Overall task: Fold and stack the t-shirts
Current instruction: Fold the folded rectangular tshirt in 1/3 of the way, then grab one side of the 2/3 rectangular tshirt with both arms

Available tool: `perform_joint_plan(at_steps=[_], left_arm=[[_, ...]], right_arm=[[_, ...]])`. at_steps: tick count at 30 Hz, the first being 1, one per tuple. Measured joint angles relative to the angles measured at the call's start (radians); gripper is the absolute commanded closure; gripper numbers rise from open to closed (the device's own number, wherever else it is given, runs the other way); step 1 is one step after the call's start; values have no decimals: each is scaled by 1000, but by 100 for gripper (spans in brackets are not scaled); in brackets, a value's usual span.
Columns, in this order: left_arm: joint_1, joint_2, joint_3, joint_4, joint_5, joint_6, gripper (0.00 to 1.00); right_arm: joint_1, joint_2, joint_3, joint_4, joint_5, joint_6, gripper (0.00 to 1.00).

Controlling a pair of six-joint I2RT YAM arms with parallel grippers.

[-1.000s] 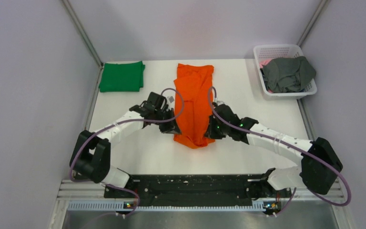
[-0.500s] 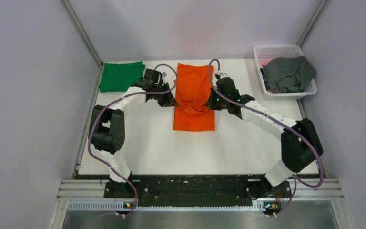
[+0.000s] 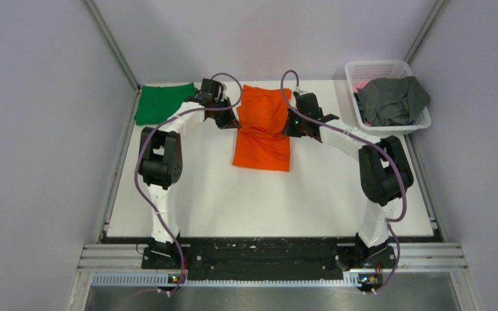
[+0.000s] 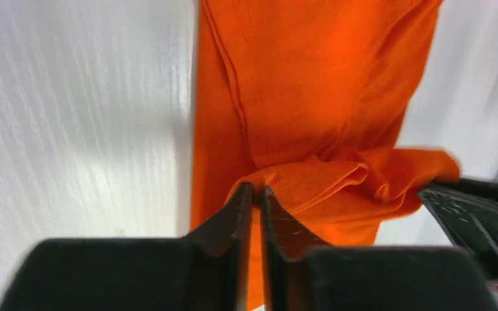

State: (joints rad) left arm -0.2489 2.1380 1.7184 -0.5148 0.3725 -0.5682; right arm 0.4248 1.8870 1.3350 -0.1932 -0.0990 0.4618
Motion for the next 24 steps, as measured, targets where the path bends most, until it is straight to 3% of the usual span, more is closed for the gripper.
perform_joint_plan(at_steps=[1, 3, 4, 5, 11, 17, 21, 24], left_arm=[[1, 23, 23, -12, -2, 4, 60], [3, 61, 62, -39, -11, 13, 26], [3, 75, 81, -51, -18, 18, 5], [4, 82, 95, -60, -24, 24, 2], [13, 26, 37, -69, -69, 20, 1], [11, -251, -364, -1, -50, 0, 4], [-3, -325, -543, 33, -27, -20, 27], [-8, -322, -589, 59, 2, -49, 37]], right_arm=[[-5, 19, 16, 2, -4, -1, 32], [-16, 54, 42, 6, -12, -8, 4], [-21, 68, 53, 6, -13, -9, 2], [-26, 79, 63, 6, -16, -14, 1], [-34, 59, 40, 17, -56, -25, 1], [-26, -163, -275, 35, -145, 22, 2], [-2, -239, -429, 40, -174, 66, 17], [22, -246, -470, 76, -190, 102, 31]])
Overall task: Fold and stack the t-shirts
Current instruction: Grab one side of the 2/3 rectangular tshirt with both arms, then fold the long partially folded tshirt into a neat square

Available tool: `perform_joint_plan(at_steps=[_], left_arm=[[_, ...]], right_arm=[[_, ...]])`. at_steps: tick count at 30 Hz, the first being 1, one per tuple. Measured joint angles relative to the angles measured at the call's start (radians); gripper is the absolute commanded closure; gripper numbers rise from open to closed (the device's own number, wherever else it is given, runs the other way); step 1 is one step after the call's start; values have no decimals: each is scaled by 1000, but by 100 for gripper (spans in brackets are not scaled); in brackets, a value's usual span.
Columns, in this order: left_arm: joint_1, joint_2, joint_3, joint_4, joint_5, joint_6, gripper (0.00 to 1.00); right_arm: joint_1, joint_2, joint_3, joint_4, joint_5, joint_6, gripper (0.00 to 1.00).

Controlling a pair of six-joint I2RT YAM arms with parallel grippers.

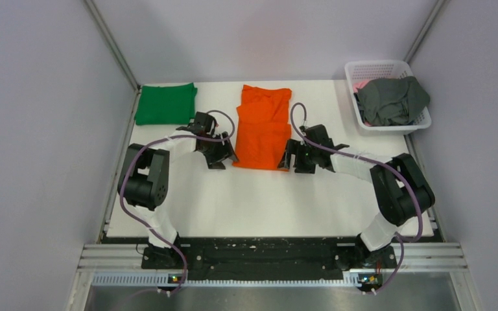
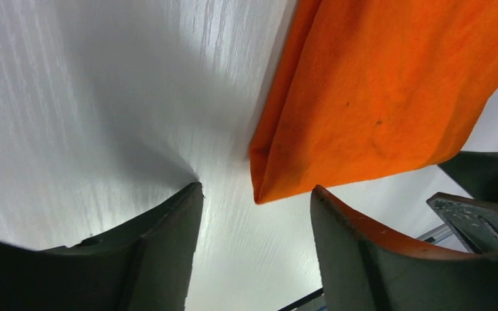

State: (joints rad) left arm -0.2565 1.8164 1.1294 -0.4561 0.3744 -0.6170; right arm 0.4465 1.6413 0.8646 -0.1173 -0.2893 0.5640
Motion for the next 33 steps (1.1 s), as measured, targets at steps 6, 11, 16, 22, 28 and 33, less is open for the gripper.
perform_joint_plan(at_steps=[6, 11, 16, 22, 28, 33], left_arm=[[0, 44, 3, 84, 39, -39, 56], [0, 65, 3, 119, 64, -48, 78], [-2, 91, 2, 146, 98, -56, 100], [-35, -12, -133, 209, 70, -61, 100], [-61, -290, -309, 87, 62, -61, 100], [-77, -548, -306, -106, 71, -32, 100]], right_arm=[[16, 27, -28, 69, 5, 71, 63], [16, 37, -51, 105, 20, 113, 75], [17, 39, -70, 132, 39, 124, 100], [27, 18, -100, 149, 36, 118, 100], [98, -253, -220, -24, -37, 100, 100], [129, -536, -253, -175, -172, 113, 100]])
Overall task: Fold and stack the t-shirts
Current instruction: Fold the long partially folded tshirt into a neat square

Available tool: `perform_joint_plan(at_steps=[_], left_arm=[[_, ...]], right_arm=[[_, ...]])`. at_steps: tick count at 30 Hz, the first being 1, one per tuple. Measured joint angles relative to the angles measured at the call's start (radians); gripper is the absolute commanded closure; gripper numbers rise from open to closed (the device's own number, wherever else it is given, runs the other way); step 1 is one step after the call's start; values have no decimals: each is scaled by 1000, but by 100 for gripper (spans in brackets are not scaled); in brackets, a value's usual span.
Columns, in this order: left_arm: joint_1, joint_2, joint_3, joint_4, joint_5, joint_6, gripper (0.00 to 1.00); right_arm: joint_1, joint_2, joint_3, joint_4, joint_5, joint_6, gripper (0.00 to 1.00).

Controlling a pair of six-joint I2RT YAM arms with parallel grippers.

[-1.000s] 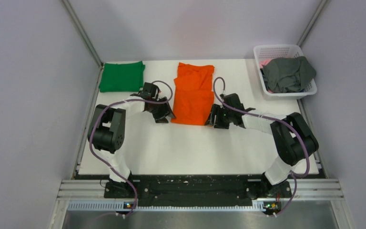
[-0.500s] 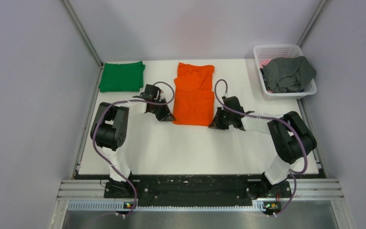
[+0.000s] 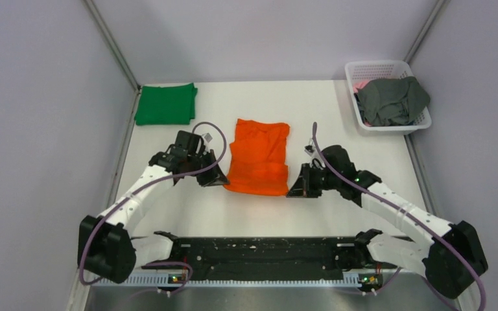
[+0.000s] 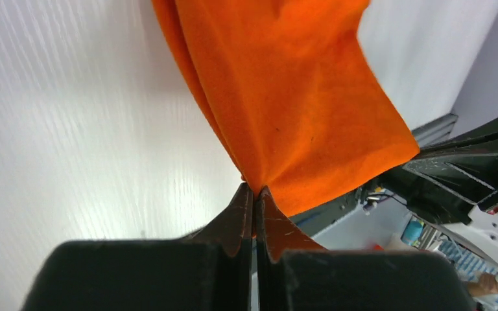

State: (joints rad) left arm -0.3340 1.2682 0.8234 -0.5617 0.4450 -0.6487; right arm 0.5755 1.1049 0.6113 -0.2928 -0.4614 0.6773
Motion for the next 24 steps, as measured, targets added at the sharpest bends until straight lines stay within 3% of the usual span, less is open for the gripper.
perform_joint_plan(at_steps=[5, 10, 24], left_arm=[[-2, -113, 138, -206, 5, 1, 100], [9, -116, 215, -217, -16, 12, 100], [126, 374, 487, 4, -37, 4, 100]], right_arm=[[-39, -76, 113, -108, -128, 3, 100], [-170, -52, 217, -65, -195, -9, 100], [-303, 352, 401, 144, -153, -36, 100]])
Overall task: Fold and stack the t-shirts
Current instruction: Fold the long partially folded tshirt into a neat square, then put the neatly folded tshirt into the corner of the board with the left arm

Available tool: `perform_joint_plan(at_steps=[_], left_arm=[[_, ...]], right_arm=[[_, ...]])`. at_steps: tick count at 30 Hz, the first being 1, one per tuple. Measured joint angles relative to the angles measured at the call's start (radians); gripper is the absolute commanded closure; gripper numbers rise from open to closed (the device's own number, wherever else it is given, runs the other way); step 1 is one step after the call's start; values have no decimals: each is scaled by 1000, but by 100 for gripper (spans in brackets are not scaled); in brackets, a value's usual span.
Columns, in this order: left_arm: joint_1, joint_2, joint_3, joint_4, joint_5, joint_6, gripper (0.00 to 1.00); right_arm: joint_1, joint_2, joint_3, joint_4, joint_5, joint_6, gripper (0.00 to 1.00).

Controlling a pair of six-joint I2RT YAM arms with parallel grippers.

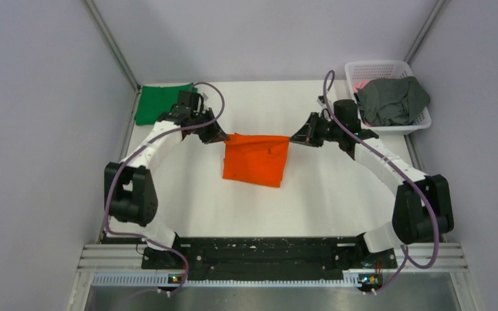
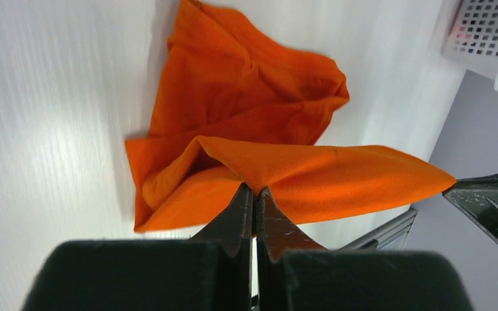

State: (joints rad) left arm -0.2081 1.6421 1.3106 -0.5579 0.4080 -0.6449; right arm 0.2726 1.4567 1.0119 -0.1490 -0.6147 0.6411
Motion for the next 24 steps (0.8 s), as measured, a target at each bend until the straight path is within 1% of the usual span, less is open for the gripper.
perform_joint_plan(at_steps=[3, 6, 7, 8, 9, 10, 11, 12, 13, 14, 15, 16, 17, 21, 24], left_arm=[[0, 131, 103, 10, 0, 0, 100], [1, 232, 174, 23, -8, 0, 100], [1, 255, 188, 22, -10, 0, 99], [1, 279, 204, 18, -13, 0, 94], [1, 304, 221, 17, -15, 0, 85], [1, 327, 235, 16, -16, 1, 72], [1, 348, 247, 13, -17, 4, 58], [1, 369, 261, 9, -17, 6, 48], [2, 391, 275, 7, -19, 8, 38], [3, 412, 291, 5, -21, 8, 26], [5, 431, 307, 2, -23, 6, 5], [6, 445, 318, 0, -24, 9, 2], [8, 454, 327, -4, -31, 3, 1], [10, 453, 332, -19, -64, 15, 1], [10, 441, 300, -8, -65, 41, 1]], right_arm=[[-23, 90, 34, 20, 8, -9, 100], [-45, 205, 75, 46, 11, -13, 100], [-51, 245, 89, 56, 11, -14, 100], [-56, 283, 104, 63, 10, -13, 100], [-62, 325, 121, 68, 10, -13, 100], [-65, 358, 135, 72, 8, -13, 95], [-68, 395, 153, 76, 8, -13, 86], [-69, 425, 168, 77, 8, -13, 74], [-70, 449, 183, 77, 9, -12, 53], [-71, 470, 197, 76, 11, -11, 38], [-73, 485, 209, 74, 13, -5, 26], [-75, 497, 222, 72, 16, -8, 6], [-78, 504, 233, 72, 20, -11, 2], [-92, 505, 266, 72, 39, -35, 1], [-99, 481, 264, 55, 76, -65, 1]])
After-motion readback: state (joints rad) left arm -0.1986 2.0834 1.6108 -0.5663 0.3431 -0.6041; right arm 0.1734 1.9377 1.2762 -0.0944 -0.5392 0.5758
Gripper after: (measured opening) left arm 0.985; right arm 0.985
